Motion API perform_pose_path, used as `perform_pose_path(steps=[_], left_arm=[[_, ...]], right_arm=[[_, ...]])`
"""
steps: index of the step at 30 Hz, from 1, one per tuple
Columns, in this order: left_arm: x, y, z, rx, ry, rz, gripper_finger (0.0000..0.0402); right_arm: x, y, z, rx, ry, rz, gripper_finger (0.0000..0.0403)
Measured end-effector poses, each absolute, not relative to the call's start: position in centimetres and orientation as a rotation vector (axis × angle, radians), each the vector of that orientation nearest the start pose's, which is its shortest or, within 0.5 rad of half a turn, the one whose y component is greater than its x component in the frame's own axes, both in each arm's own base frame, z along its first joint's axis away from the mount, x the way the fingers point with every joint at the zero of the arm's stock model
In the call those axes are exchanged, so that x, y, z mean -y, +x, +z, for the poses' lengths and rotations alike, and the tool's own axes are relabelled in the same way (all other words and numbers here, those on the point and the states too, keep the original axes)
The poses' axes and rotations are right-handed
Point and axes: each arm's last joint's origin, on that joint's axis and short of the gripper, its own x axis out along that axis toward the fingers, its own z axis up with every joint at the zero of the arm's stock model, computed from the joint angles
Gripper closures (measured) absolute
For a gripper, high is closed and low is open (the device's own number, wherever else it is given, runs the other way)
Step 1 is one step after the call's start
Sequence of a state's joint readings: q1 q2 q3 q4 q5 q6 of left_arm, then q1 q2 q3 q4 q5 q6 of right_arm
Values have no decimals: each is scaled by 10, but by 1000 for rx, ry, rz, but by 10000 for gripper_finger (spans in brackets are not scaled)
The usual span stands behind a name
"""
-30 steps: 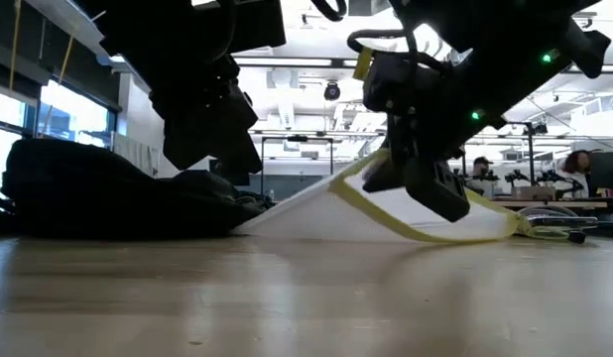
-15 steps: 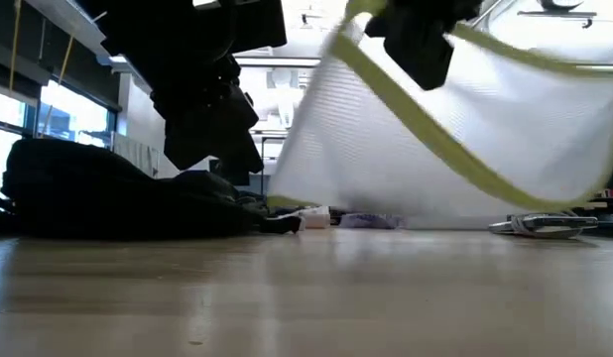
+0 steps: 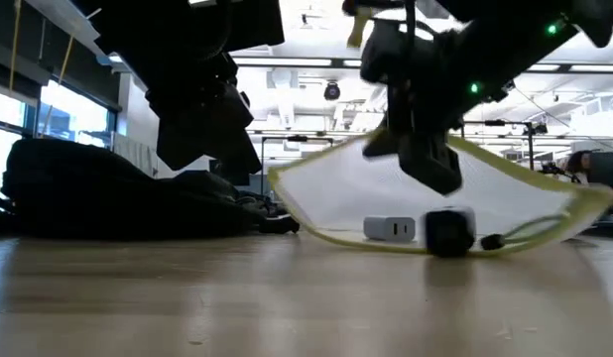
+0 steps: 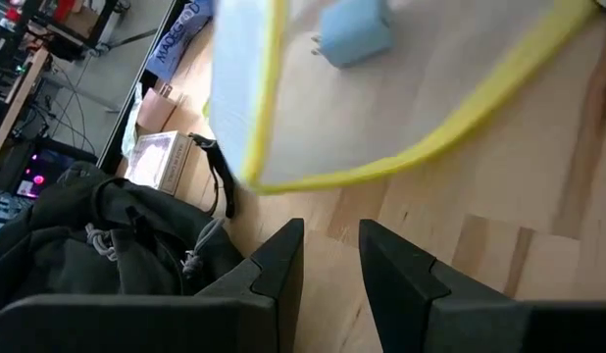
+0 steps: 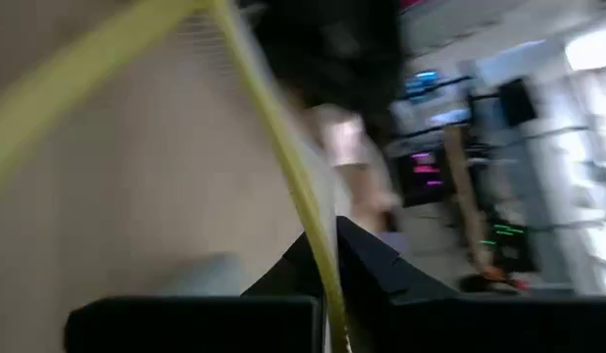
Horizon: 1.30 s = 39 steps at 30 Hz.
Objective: Unpack backpack
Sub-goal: Remove the black charger adapter from the yellow zip bag
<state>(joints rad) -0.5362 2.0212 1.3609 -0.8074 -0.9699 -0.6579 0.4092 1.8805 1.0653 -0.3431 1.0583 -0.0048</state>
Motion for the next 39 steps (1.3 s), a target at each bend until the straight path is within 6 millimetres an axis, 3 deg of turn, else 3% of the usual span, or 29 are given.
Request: perform_pose_path(steps=[4,10,14,17,21,24,27,32,39], left_arm=[[170,334,155,-870,422,655,319],[171,334,155,-869,422,655,319],[171,334,155,-866,422,655,319],[171,334,155,-866,421,655,319],[171,334,155,-869,421,653,319],[171,334,155,-868,418,654,319],[171,334,155,-868,417,654,319],[171,334,155,-866,415,654,319],[171,334,155,-867,416,653,319]], right_arm=[[-108,333,148,-928,-724,-522,355],[-117,343,186,-902,-645,-537,234],[-144,341,211,-888,-473,-415,172],[-173,333,220,-883,-345,-271,148],[-206,316,209,-939,-155,-34,144],[-219,306,190,-989,36,124,152],[-211,301,170,-1054,167,113,167],[-182,292,142,-1180,302,-55,196],[-158,281,135,-1255,232,-363,224]])
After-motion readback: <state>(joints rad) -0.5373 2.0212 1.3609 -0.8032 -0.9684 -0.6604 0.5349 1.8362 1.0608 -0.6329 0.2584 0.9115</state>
